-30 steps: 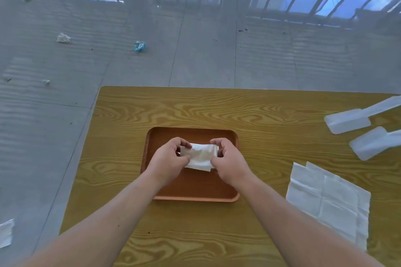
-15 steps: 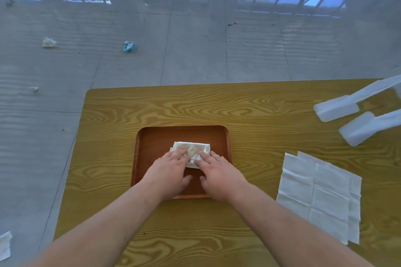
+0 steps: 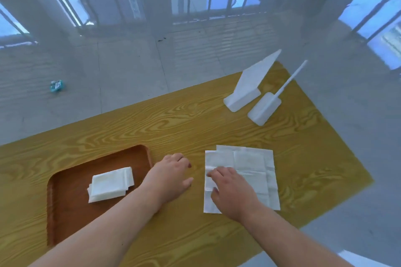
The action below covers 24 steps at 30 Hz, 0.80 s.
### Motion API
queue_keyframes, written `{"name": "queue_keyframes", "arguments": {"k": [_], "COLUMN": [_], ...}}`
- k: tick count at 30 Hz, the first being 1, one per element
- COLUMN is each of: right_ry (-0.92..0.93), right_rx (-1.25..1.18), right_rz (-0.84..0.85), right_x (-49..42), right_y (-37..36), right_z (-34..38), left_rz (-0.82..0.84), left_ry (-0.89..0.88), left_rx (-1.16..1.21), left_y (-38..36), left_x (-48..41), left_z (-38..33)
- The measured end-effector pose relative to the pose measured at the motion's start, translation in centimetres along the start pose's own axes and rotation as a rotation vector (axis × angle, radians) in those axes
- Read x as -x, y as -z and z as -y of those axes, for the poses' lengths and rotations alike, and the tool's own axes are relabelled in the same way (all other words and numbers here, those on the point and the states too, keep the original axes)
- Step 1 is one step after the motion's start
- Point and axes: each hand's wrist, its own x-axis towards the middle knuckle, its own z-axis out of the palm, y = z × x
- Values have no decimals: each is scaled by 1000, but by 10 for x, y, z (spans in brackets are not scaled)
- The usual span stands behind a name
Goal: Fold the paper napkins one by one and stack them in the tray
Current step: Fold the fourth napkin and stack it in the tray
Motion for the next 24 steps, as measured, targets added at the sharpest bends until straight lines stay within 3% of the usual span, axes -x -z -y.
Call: {"name": "queue_keyframes", "arguments": {"k": [10, 24], "right_ry": [-109, -61], "right_rx": [-99, -160], "right_rz": [65, 54], "right_x": [51, 50], "right_y": [2, -3], "right_z": [-98, -117], "left_rz": [35, 77], "left_ry": [-34, 134], "left_rx": [10, -100], "left_y": [-13, -19], "left_x": [-92, -140], "left_z": [-100, -118]}}
